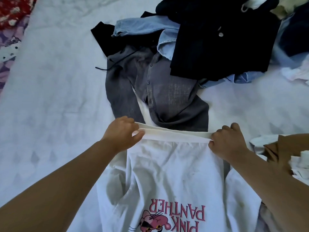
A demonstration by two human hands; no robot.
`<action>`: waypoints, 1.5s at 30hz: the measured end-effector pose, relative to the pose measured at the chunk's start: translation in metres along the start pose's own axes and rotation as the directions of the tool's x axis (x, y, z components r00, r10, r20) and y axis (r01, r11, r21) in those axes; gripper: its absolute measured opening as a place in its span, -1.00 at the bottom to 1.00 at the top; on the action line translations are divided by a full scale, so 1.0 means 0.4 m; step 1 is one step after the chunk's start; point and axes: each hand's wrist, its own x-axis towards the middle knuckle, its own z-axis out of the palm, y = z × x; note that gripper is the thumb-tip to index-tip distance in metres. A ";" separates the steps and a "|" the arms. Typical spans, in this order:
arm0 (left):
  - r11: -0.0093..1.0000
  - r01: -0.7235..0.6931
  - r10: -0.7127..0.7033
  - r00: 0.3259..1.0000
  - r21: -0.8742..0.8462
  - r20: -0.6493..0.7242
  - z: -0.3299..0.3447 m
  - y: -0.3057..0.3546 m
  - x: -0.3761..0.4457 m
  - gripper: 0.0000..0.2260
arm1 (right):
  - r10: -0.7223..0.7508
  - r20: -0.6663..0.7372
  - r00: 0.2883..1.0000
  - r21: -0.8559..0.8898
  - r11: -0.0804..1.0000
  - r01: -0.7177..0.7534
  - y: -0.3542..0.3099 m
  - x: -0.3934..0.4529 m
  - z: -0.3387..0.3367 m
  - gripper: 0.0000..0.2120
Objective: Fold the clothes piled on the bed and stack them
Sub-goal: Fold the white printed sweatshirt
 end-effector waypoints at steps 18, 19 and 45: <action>0.974 0.139 -0.178 0.959 0.181 0.221 0.188 0.062 -0.108 -0.33 | 0.019 -0.163 0.986 0.126 0.992 0.001 -0.205 -0.050 0.108 -0.66; 0.965 0.241 -0.255 0.953 0.101 0.165 0.180 0.054 -0.119 -0.35 | 0.088 -0.123 0.989 0.155 0.986 -0.068 -0.217 -0.051 0.103 -0.59; 0.348 0.324 -0.640 0.768 -0.880 0.029 0.028 -0.062 -0.600 -0.83 | 0.021 0.254 0.967 0.961 0.104 -0.254 -0.808 -0.174 -0.243 -0.64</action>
